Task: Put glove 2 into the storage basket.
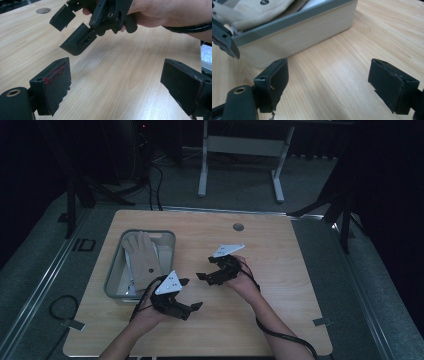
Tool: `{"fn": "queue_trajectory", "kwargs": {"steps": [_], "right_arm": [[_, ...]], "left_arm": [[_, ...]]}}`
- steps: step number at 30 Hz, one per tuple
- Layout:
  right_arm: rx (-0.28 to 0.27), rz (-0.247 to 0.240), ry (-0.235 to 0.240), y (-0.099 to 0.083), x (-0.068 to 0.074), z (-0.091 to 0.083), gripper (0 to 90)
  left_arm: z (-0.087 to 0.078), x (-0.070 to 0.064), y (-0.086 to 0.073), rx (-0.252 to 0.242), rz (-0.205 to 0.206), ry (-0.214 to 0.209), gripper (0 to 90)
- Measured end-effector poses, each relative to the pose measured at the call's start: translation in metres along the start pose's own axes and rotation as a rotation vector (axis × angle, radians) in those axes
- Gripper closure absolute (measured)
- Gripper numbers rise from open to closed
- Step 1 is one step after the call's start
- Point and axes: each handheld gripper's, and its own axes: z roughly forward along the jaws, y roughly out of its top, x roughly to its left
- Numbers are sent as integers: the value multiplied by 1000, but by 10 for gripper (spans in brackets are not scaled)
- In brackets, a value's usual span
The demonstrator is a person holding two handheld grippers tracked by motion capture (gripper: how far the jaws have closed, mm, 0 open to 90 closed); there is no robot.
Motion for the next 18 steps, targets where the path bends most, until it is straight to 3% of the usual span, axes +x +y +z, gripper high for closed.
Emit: {"fn": "queue_trajectory", "kwargs": {"steps": [10, 18], "right_arm": [[8, 9, 25, -28, -2, -8, 164], [17, -20, 23, -47, 0, -8, 165]], "left_arm": [[24, -8, -11, 33, -9, -57, 98], [37, -11, -18, 49, -13, -78, 98]]}}
